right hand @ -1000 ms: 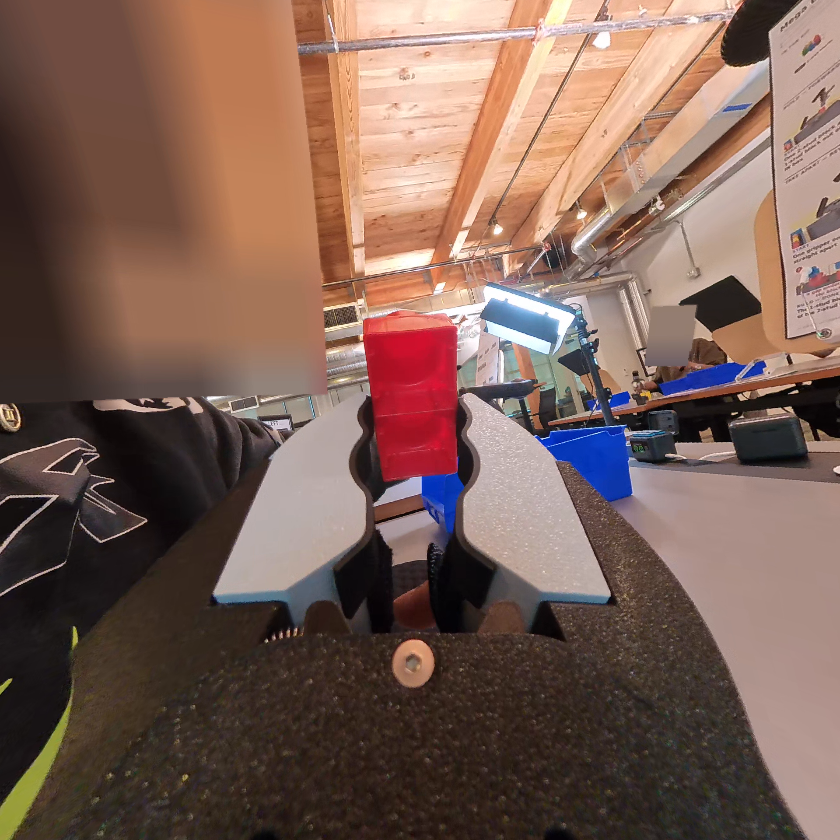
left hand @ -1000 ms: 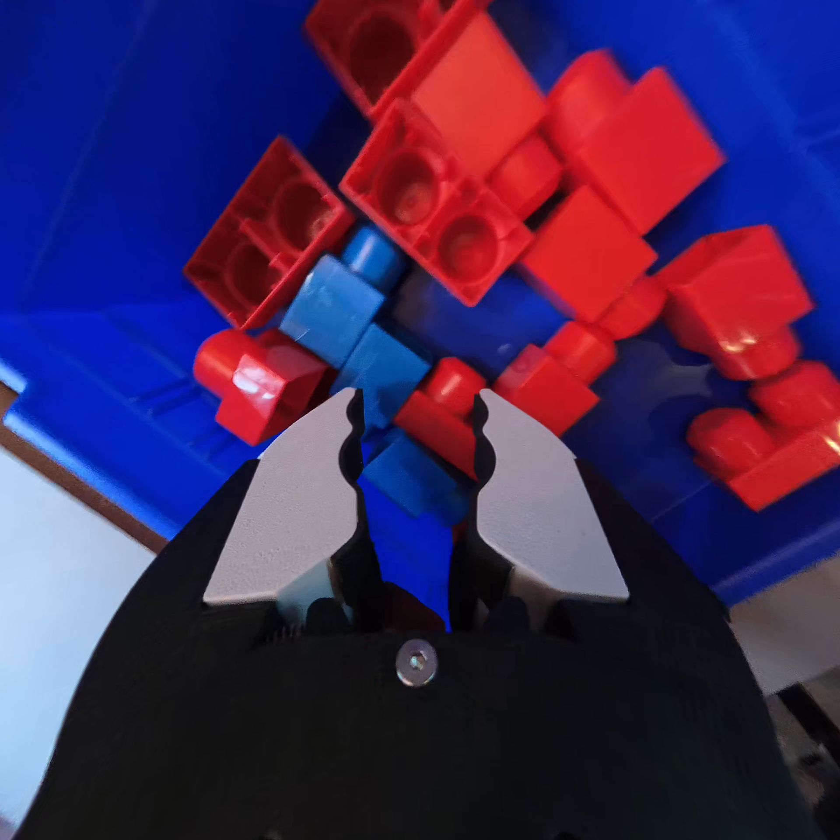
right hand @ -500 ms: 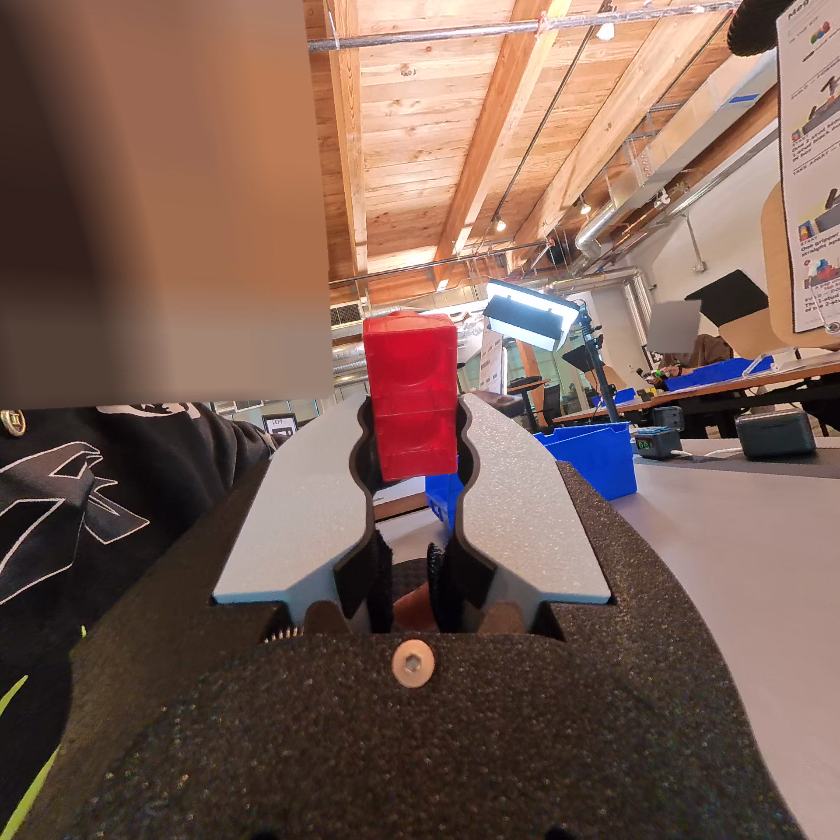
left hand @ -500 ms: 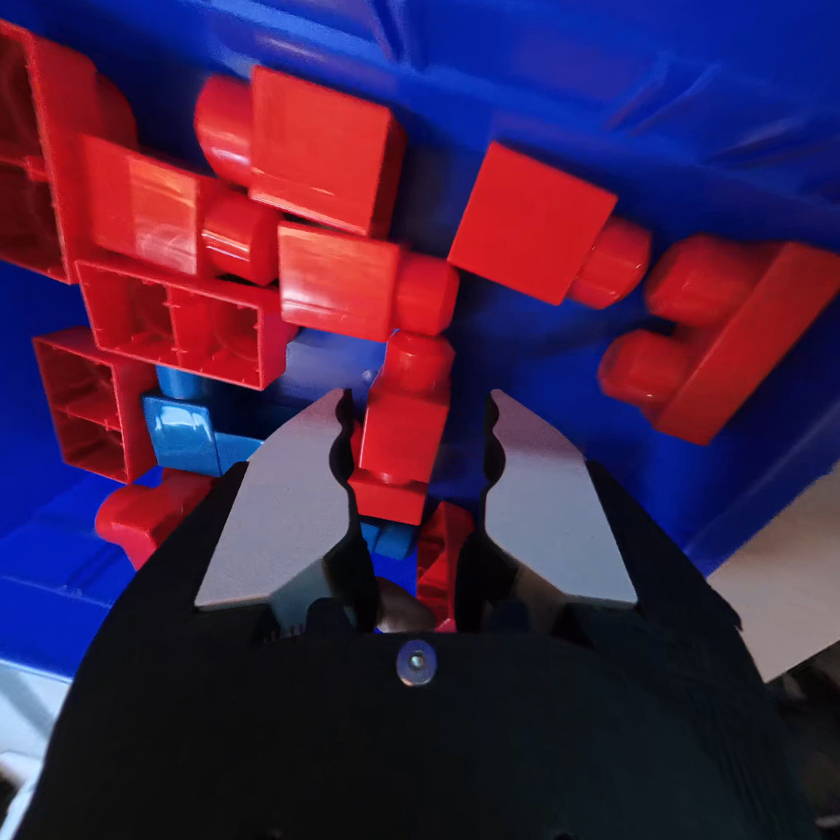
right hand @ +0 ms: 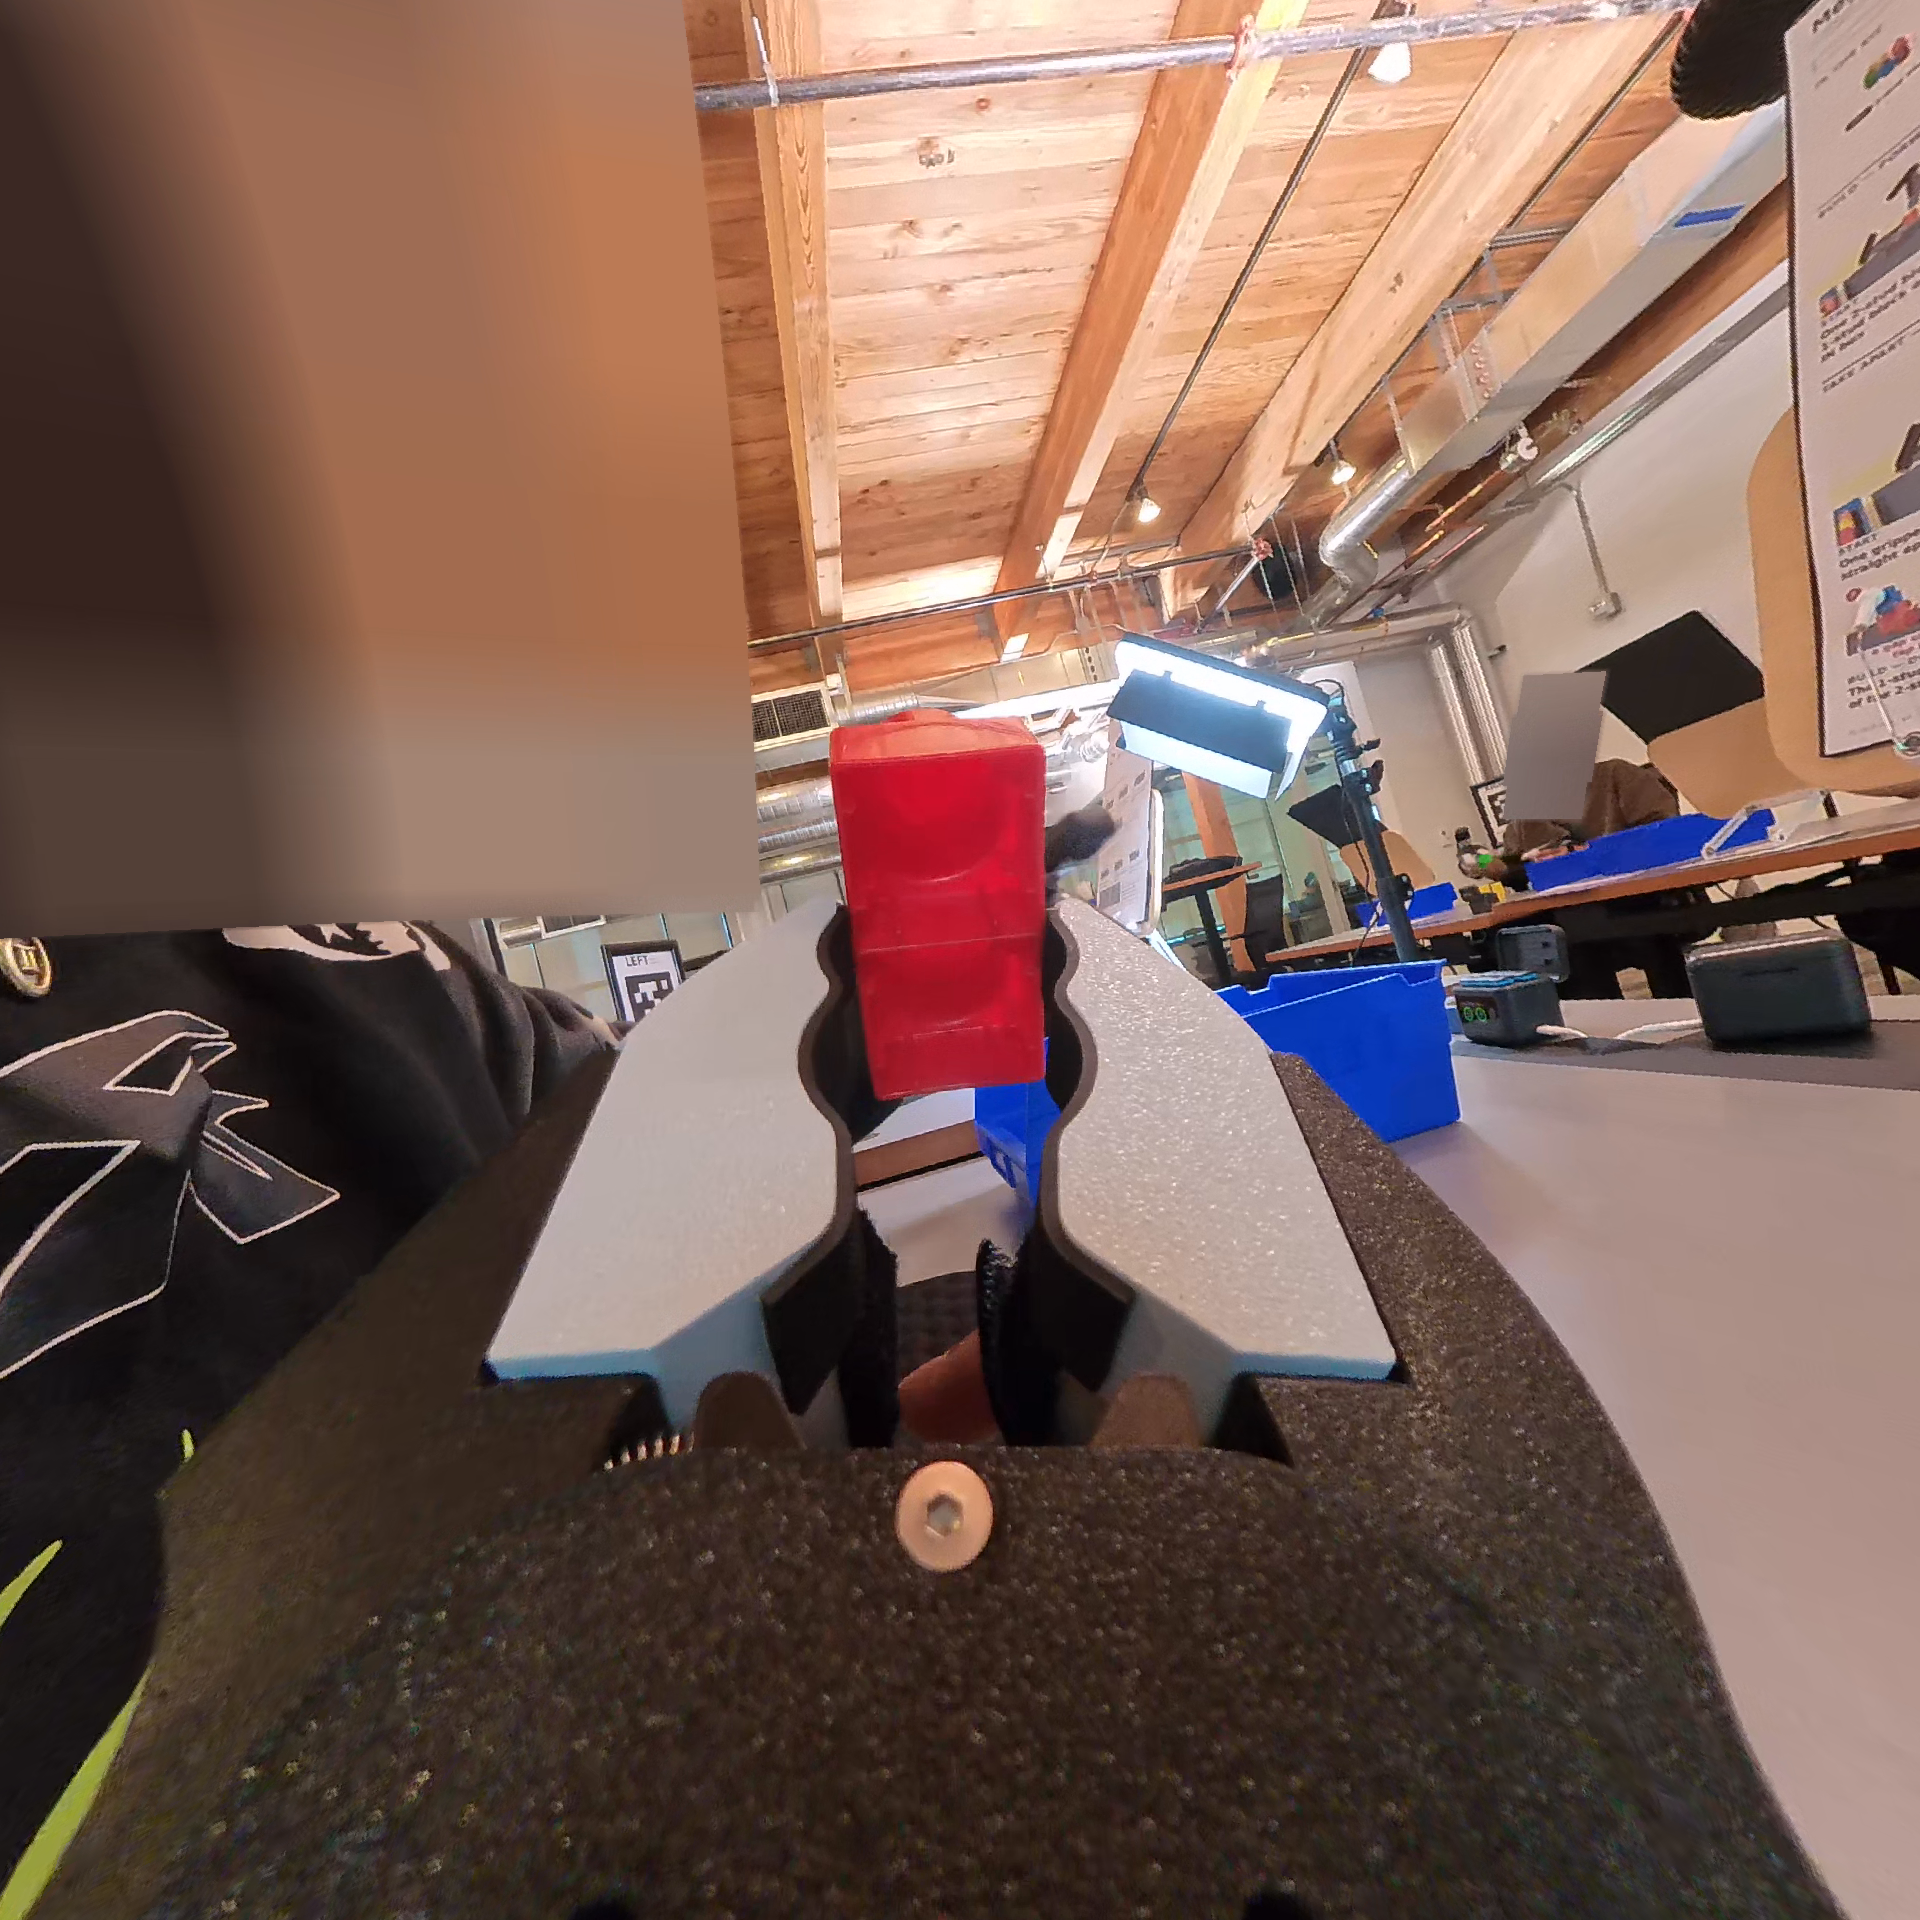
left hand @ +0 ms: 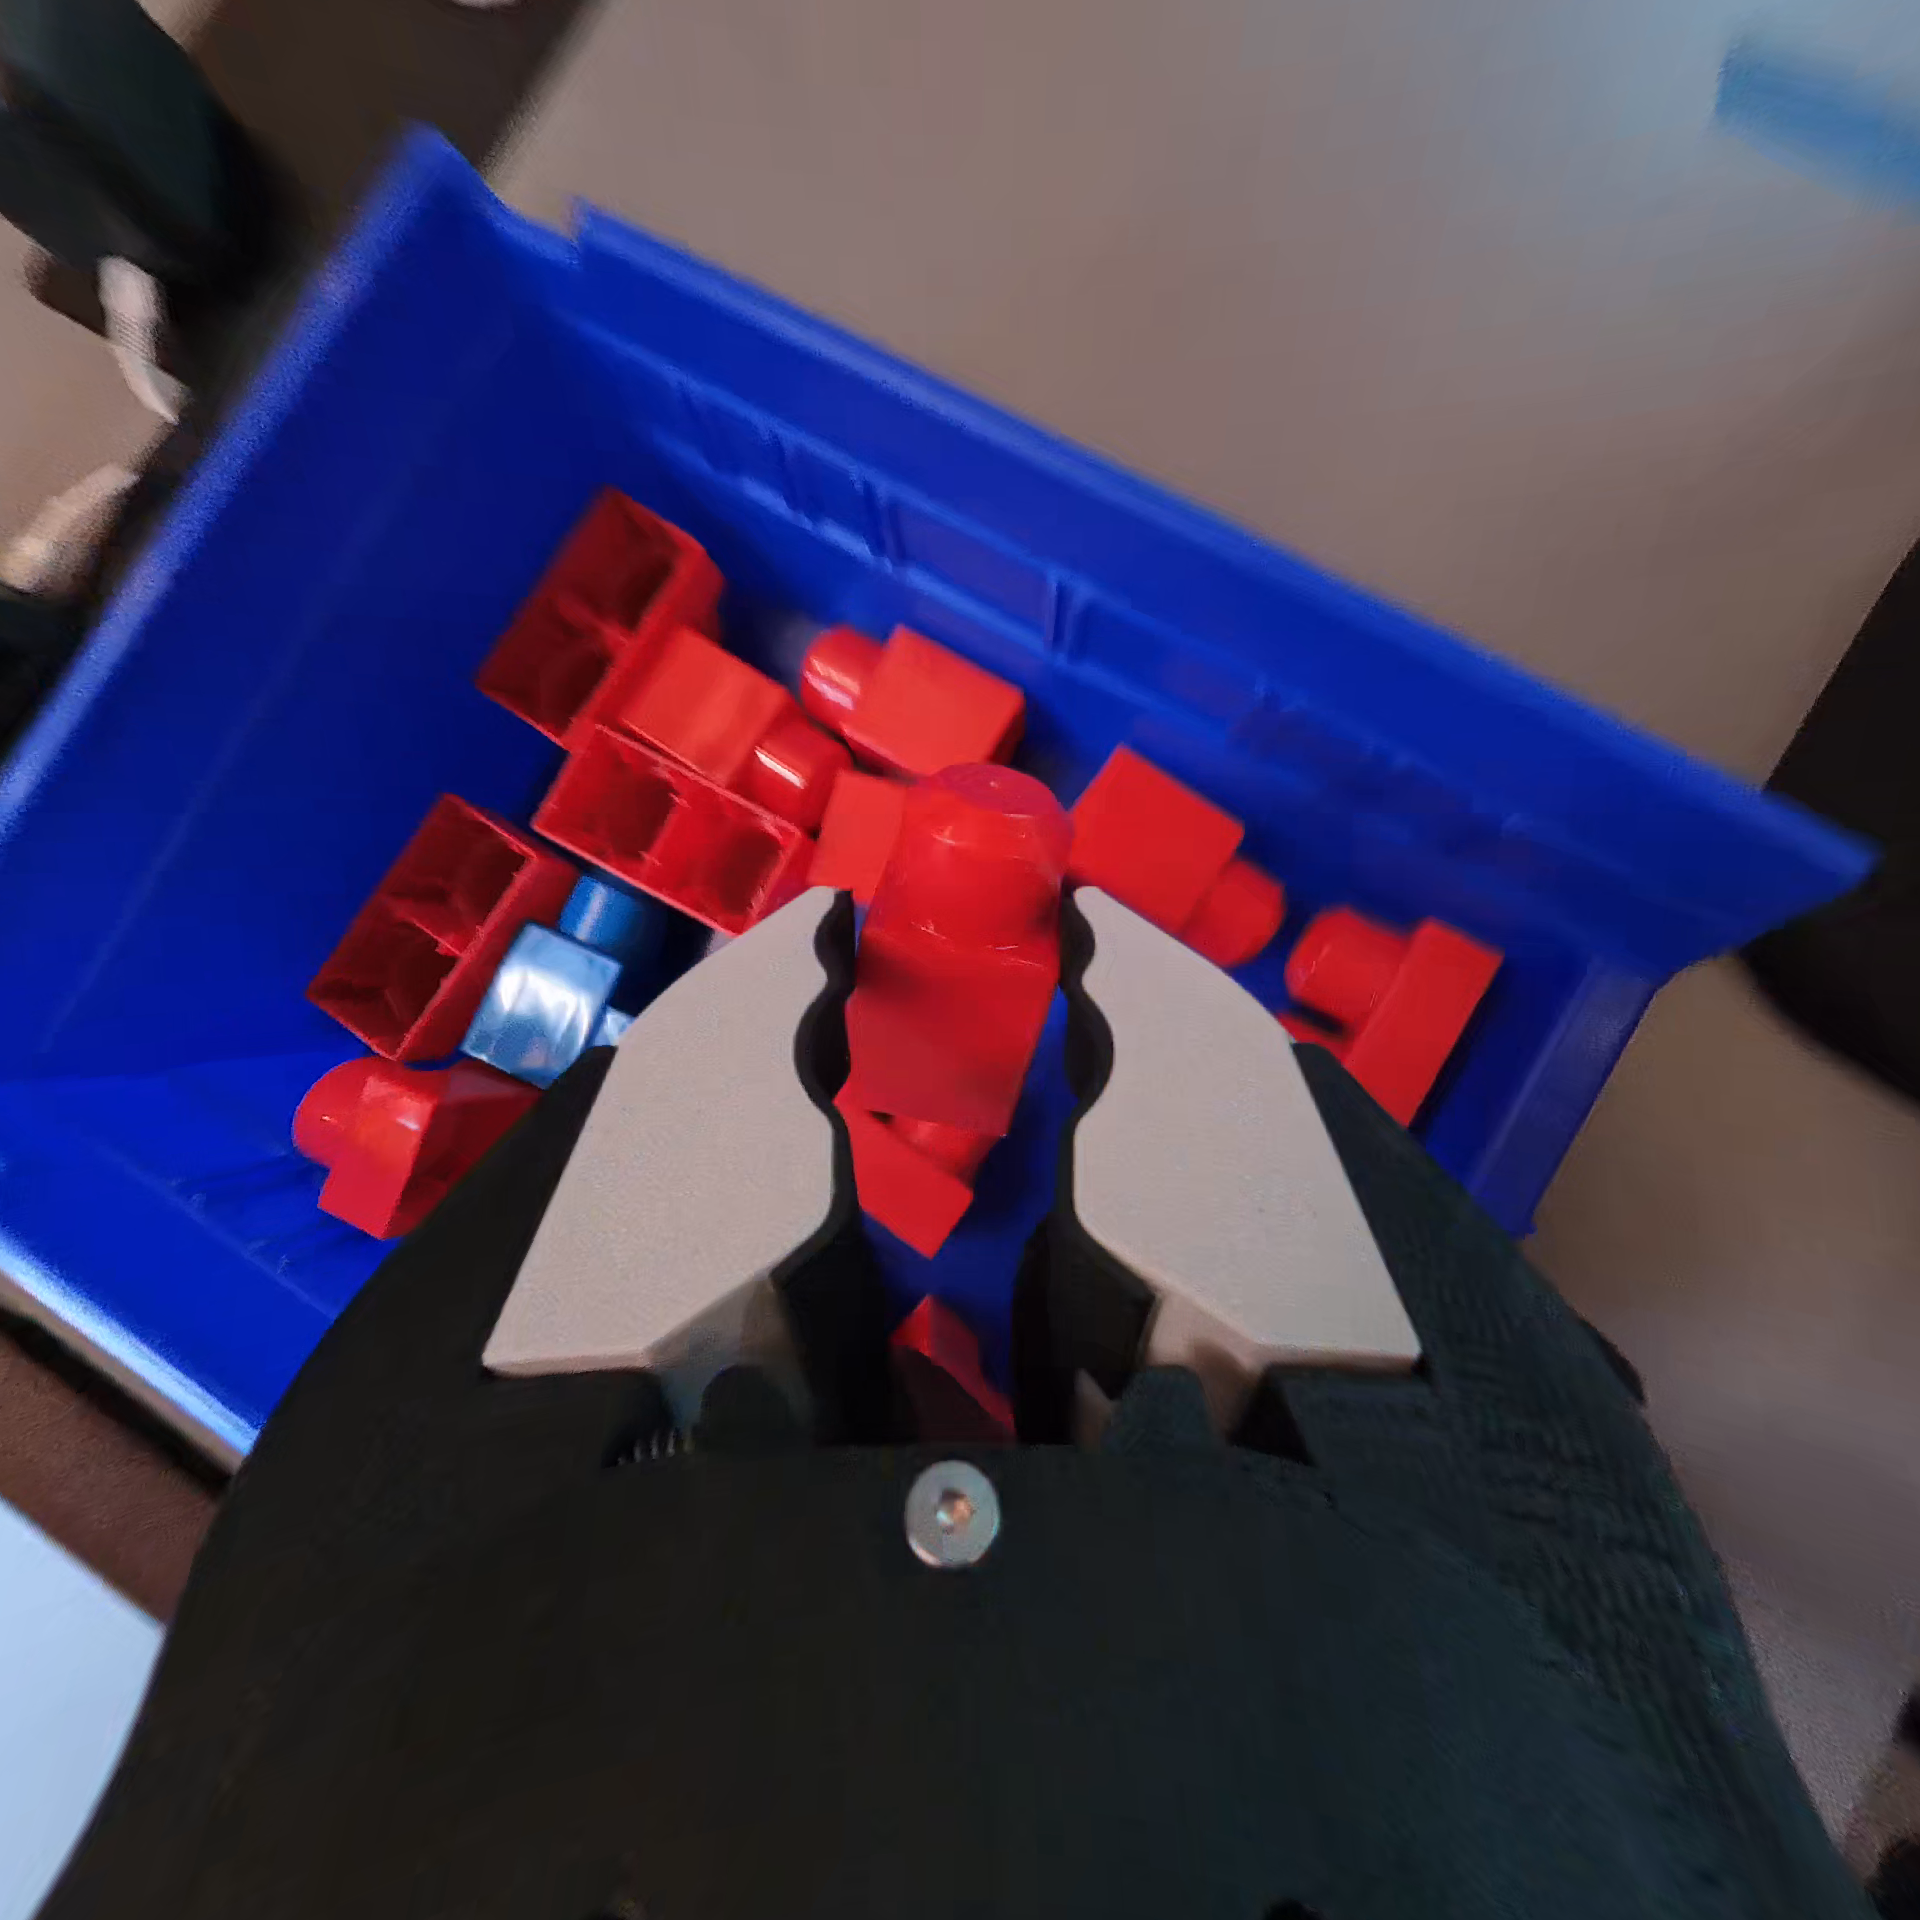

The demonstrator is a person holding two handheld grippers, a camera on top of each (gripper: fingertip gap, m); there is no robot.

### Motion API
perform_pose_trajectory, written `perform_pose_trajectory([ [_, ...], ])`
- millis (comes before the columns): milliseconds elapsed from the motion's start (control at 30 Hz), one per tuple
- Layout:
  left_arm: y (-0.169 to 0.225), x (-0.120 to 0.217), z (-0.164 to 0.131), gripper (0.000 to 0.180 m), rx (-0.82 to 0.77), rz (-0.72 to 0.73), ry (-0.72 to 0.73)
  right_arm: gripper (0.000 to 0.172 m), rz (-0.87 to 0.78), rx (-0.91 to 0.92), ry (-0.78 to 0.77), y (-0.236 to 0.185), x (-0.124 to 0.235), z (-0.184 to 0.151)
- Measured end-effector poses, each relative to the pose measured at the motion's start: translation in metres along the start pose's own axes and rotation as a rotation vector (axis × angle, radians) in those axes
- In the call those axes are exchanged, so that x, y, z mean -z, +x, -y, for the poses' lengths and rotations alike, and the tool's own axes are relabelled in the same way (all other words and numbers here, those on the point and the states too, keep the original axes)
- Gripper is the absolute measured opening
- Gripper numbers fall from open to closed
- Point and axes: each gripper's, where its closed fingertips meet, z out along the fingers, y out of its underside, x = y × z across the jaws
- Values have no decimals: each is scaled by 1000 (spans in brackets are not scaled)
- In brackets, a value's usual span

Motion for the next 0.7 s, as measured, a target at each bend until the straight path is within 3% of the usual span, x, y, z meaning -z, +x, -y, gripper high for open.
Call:
perform_pose_trajectory([
  [33, -1, 7, 9, 38, 38, 11, 99, 35, 0, 1, -3, 0, 0, 0],
  [133, 1, 35, 48, 38, 186, 41, 487, 35, -1, 1, -10, 0, -1, -2],
  [267, 36, 85, 101, 38, 342, -2, 1079, 35, -9, -2, -8, 2, -1, -1],
  [400, 92, 110, 128, 37, 488, -220, 1516, 35, -13, -3, -15, 2, -1, -3],
  [700, 203, 84, 189, 38, 644, -574, 1810, 35, -29, -51, -39, 3, -7, -4],
])
